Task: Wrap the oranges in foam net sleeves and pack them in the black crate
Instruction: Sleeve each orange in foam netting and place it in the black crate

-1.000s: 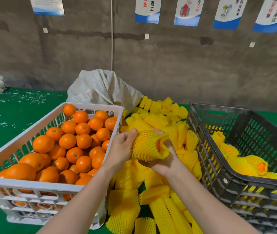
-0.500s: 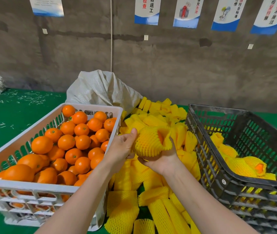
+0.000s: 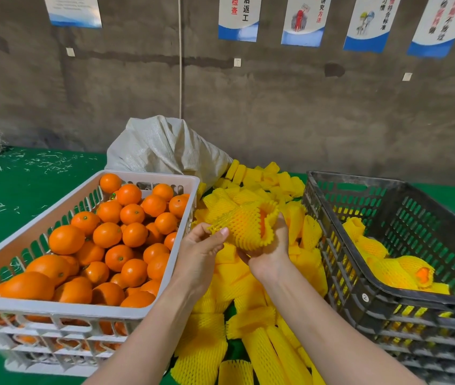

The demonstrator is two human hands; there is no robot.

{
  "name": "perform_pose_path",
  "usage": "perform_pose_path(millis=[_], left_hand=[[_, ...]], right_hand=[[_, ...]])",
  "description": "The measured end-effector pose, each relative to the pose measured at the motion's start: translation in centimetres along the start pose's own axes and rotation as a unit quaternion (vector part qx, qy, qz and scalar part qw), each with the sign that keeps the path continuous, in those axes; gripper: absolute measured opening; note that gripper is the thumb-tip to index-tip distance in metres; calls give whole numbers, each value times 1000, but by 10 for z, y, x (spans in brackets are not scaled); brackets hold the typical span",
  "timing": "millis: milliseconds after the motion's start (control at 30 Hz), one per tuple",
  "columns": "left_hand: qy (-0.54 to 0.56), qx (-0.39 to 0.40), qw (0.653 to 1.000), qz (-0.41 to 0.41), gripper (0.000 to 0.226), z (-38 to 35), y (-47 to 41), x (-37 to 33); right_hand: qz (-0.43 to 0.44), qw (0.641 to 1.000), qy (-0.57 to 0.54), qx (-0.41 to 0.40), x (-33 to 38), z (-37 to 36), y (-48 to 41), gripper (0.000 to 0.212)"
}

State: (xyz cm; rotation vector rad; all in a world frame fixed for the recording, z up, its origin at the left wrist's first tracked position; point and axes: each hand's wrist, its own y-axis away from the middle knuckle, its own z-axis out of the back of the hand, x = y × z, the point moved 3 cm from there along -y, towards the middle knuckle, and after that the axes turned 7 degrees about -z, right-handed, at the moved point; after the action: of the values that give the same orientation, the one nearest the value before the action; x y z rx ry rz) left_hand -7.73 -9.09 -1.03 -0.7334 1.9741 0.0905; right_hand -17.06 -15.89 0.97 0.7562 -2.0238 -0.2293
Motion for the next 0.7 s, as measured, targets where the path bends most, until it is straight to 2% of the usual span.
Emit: perform_pose_path(millis=[100,267,500,600,700], left_hand=[[35,-11,999,5,18,-2,0,0],[15,-44,998,-35,20,0,2,-2],[-32,-31,998,-55,20,7,-1,0],[-63,-3,997,-42,22,6,0,4],[-59,6,998,18,18,4,-1,9]], right_hand=[[5,1000,0,-4,0,-3,1,29],[15,1000,-4,-13,0,-4,2,30],[-52,997,-41,27,-4,-1,4,38],[-59,997,-48,31,-2,0,5,40],[-61,996,-60,37,-4,0,6,43]])
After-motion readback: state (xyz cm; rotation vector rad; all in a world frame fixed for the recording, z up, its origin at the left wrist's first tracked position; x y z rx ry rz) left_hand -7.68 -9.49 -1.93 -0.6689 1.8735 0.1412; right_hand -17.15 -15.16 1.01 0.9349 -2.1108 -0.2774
